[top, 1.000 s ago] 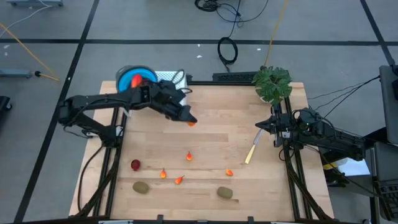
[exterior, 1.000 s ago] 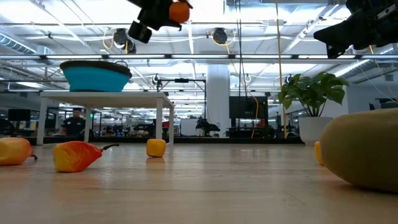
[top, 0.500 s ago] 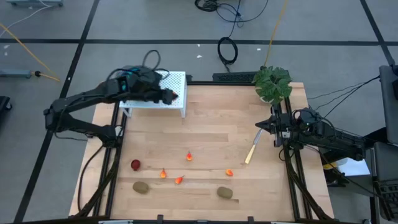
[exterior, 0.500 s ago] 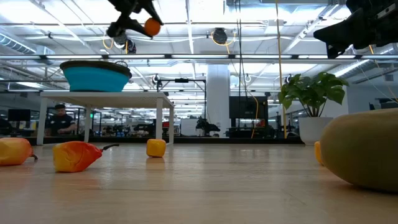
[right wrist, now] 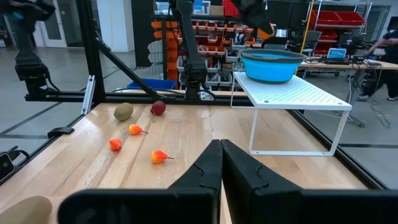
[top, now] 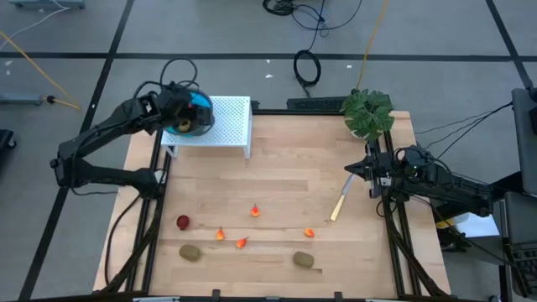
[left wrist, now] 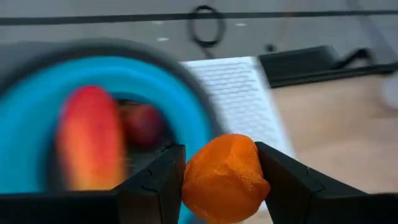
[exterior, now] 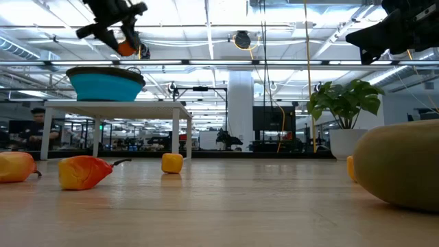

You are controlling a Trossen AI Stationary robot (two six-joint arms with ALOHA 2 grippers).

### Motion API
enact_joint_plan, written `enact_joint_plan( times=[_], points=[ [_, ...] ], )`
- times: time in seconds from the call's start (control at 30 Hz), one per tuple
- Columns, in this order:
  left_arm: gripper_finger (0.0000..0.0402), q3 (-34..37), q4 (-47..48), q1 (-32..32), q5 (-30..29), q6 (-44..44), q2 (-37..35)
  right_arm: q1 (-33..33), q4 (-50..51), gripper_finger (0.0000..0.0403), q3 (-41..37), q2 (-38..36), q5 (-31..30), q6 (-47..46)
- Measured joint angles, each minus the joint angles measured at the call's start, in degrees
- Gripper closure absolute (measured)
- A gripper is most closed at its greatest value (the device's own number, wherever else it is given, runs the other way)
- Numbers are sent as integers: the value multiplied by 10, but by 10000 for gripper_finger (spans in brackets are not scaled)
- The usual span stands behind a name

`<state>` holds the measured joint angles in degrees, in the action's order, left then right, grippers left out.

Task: Pick & Place Fruit
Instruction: Put the orange into the blue strainer bowl on the shelf

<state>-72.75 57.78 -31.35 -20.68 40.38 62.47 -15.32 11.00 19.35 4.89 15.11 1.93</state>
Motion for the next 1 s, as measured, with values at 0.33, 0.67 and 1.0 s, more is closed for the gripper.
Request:
enact_joint_plan(
  times=[0.33,0.67,1.0],
  points=[
    [220,0,44,-123,-49,-47,1,0,0,403,0,0,0,0],
    [220,0,118,-191,-44,-63,24,0,0,403,0,0,0,0],
    [220,0,153,-196,-53,-55,68,0,0,403,0,0,-2,0]
  ],
)
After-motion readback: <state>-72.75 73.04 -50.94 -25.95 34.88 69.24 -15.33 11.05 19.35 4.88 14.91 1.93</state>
